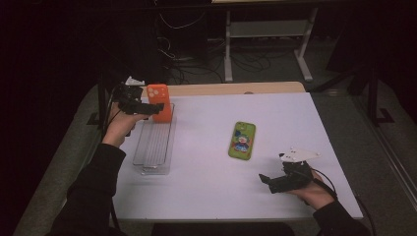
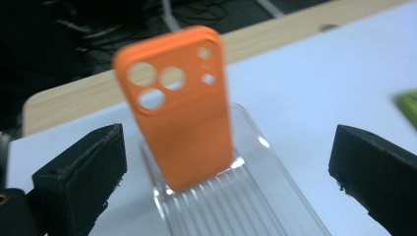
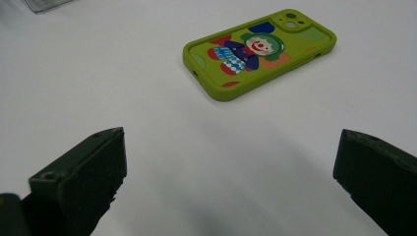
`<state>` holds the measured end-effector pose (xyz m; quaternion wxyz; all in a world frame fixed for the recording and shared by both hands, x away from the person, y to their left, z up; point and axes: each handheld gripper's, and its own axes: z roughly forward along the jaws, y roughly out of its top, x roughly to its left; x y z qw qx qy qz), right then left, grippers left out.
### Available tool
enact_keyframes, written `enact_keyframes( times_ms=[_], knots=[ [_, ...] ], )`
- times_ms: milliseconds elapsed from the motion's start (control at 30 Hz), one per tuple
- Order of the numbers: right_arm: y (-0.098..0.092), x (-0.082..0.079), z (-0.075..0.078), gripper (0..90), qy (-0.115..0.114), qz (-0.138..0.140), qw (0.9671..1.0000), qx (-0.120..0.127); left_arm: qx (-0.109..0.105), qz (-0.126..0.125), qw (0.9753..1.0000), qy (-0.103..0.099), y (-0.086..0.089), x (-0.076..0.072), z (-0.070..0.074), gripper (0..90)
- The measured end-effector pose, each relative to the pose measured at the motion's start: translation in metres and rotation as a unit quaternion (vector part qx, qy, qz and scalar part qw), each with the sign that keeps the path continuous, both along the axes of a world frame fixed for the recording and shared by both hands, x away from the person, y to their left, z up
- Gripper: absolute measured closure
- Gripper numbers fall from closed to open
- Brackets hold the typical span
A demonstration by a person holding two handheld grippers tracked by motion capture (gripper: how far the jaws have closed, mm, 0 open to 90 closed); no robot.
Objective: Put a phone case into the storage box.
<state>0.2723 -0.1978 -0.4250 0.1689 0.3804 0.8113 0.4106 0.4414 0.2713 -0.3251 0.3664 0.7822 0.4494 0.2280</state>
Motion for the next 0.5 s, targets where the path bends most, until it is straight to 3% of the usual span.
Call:
enact_keyframes(
  times_ms=[167, 333, 500],
  knots=[
    [0.003, 0.0, 0.0, 0.0, 0.005, 0.004, 1.0, -0.001, -0.013, -0.056, 0.9984, 0.002, -0.007, -0.028, 0.004, 0.6],
    [0.006, 0.0, 0.0, 0.0, 0.005, 0.013, 0.9999, -0.005, -0.012, -0.115, 0.9933, 0.006, -0.022, -0.053, 0.003, 0.6],
    [0.008, 0.002, 0.001, 0.0, 0.005, 0.015, 0.9999, -0.005, -0.018, -0.153, 0.9881, 0.008, -0.038, -0.073, -0.004, 0.6]
  ],
)
